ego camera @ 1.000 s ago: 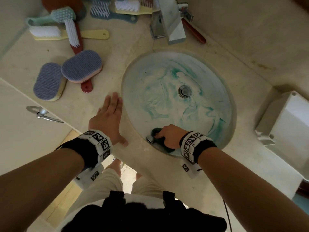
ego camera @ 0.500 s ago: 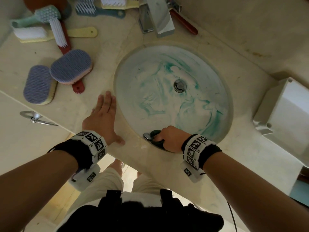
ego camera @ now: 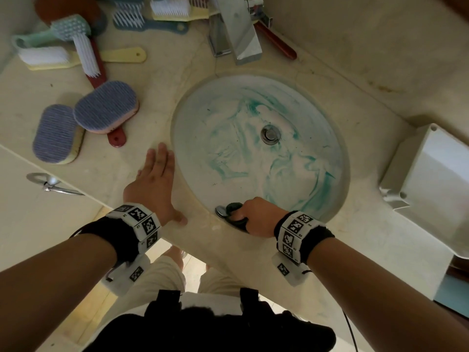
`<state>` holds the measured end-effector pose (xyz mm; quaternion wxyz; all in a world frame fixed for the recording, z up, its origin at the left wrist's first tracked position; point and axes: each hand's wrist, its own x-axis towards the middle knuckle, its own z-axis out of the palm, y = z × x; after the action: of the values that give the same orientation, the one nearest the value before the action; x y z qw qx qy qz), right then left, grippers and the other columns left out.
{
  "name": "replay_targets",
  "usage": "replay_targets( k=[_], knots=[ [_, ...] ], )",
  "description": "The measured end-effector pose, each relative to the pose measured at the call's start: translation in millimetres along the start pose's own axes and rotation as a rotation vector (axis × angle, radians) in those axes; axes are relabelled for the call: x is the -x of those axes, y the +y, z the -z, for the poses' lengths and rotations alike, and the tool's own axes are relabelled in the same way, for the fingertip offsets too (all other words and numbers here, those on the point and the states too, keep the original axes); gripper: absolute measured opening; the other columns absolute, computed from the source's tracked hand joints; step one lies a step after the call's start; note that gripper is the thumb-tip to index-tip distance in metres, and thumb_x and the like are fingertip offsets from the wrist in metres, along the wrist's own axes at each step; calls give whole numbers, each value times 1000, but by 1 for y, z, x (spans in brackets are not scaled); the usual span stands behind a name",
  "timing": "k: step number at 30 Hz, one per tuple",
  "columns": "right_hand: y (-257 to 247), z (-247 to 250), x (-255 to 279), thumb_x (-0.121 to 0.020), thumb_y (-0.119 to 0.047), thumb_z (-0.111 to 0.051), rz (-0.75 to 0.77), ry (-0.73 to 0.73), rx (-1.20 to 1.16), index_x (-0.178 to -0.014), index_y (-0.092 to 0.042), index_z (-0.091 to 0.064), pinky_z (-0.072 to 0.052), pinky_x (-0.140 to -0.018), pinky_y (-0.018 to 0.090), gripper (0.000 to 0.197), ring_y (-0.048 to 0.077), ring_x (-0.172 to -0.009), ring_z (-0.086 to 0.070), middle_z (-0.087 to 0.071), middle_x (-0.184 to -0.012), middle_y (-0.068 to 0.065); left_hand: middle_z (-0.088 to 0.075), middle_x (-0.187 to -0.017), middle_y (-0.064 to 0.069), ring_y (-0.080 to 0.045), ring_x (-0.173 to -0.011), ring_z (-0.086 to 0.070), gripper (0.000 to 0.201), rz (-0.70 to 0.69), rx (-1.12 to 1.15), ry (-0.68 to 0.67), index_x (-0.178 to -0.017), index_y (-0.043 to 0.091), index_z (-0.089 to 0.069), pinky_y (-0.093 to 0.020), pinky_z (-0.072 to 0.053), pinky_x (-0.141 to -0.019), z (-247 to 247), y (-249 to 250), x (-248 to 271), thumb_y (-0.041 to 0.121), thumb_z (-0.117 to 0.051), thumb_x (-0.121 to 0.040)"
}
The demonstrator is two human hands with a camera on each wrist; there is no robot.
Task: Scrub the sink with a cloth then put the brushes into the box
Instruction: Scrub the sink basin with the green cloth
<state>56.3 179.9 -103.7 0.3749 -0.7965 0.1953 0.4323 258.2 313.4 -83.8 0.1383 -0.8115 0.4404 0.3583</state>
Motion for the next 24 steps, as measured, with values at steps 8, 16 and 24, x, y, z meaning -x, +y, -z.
replay_targets(
  k=[8,16,24],
  knots=[
    [-10,-1,4,-95,-6,-43,13,-6,63,-132,-19,-60,-46,-91,32,43,31,-110,-56,-62,-120,12,35,-153,-3,-22,-145,22,155,-7,-9,1,-148,13,23,-41,-12,-120,0,0,1,63,-84,-49],
    [-2,6,-3,-94,-6,-45,-33,3,2,-135,-29,-58,-43,-94,28,49,30,-114,-55,-59,-130,10,36,-153,-3,-22,-145,22,156,-5,-17,18,-148,13,24,-41,-12,-120,-2,-3,-3,65,-83,-47],
    [-7,2,6,-92,-2,-46,1,21,-32,-131,-22,-62,-41,-95,26,47,29,-115,-56,-63,-129,7,36,-153,-1,-20,-145,23,156,-14,-4,25,-149,14,23,-41,-11,-121,-7,-6,-4,65,-83,-46]
  ],
)
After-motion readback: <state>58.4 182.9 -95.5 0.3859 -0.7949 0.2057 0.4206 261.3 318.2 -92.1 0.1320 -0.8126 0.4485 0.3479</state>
